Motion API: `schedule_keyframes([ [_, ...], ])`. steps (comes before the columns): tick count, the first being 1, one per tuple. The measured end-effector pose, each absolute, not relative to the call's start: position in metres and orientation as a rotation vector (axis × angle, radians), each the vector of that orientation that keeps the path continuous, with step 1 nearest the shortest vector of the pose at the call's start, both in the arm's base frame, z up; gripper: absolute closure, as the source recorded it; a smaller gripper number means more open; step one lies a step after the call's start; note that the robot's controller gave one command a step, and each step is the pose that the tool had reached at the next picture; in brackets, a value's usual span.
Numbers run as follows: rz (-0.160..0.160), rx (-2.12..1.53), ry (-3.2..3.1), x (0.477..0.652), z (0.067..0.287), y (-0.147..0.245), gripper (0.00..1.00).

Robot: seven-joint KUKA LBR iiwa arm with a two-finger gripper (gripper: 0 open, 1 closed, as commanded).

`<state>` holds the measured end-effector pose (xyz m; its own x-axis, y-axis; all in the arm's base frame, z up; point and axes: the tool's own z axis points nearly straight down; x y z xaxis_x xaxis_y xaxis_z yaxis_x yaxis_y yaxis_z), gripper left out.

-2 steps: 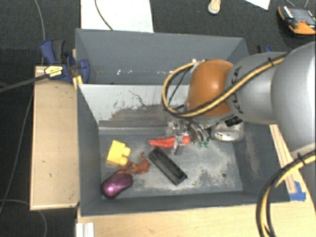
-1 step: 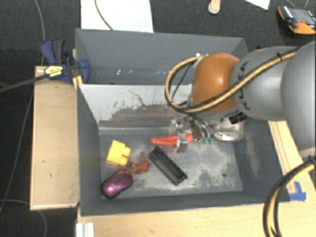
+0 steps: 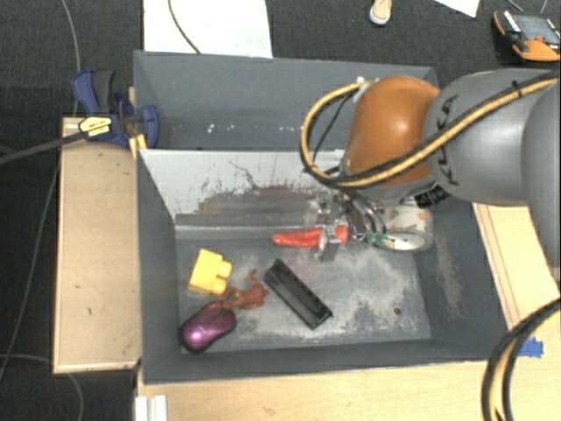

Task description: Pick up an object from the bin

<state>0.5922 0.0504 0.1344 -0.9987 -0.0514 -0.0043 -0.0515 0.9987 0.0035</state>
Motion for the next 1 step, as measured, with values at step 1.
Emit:
schedule_keyframes([
  [1,0.006,-0.08,3.138,0.5916,0.1744,0.0505,1.0],
])
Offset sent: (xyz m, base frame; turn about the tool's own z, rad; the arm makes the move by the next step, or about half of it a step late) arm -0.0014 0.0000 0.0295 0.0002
